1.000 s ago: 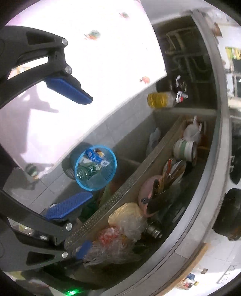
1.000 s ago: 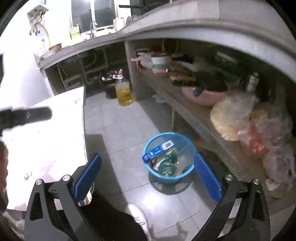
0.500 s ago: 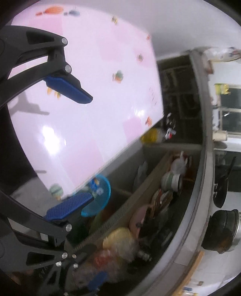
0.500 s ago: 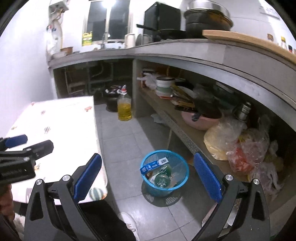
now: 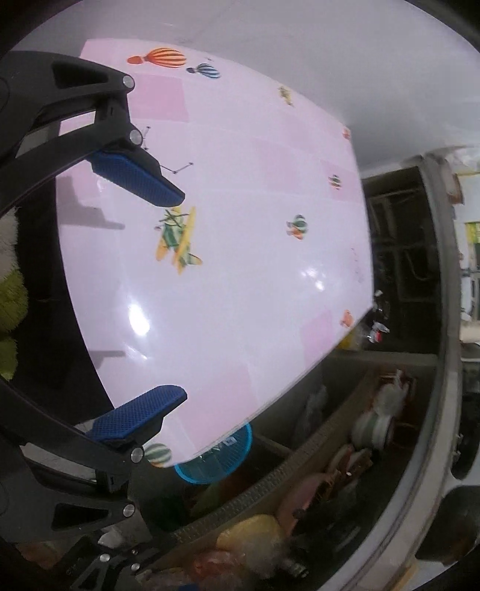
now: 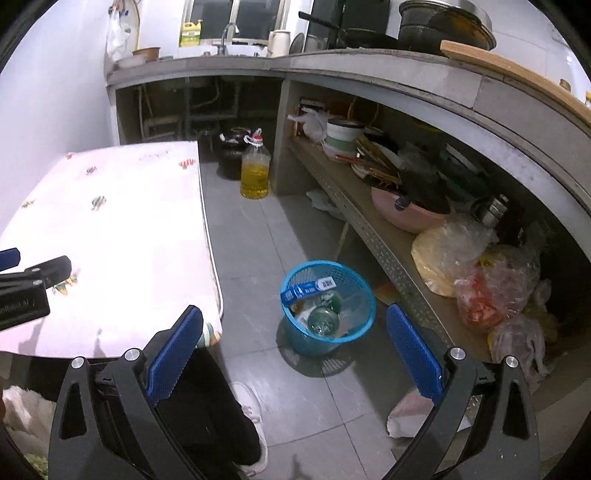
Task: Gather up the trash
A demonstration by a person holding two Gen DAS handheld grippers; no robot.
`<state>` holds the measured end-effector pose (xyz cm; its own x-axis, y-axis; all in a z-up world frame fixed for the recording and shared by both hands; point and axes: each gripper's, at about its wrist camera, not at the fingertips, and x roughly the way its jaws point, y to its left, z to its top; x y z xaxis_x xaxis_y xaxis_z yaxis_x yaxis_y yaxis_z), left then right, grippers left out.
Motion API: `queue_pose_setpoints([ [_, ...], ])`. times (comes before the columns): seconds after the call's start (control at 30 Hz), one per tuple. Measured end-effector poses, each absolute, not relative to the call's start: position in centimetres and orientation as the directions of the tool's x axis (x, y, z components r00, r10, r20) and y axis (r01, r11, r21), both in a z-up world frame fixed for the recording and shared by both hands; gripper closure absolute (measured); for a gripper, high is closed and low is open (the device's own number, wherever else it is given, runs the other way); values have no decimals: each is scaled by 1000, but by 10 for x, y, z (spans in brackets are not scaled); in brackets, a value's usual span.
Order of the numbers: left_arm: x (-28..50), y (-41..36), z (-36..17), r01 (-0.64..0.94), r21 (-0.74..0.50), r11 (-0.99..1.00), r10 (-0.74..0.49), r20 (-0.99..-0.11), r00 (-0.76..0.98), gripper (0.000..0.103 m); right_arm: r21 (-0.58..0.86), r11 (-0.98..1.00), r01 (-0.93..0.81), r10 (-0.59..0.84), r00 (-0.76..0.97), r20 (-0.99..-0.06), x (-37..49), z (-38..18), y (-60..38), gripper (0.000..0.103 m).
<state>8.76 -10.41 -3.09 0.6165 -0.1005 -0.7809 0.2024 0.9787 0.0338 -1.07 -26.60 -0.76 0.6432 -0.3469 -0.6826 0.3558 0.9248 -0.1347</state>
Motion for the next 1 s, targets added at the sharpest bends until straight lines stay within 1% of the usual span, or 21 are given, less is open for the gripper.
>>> queue_pose_setpoints([
  [0.1,90,-102,-35,179,61,982,-61,-794,605,10,-135,915,379,-363,631,-686,-14,-9,-273,6],
  [0.37,83,-101,-34,162,108,981,-14,-790,612,10,-111,903,415,-372,624,-687,-18,-8,-290,6],
  [1.0,76,-106,-32,187,113,976,-24,-795,606,10,-104,904,414,-364,622,-693,-20,-11,-291,6],
])
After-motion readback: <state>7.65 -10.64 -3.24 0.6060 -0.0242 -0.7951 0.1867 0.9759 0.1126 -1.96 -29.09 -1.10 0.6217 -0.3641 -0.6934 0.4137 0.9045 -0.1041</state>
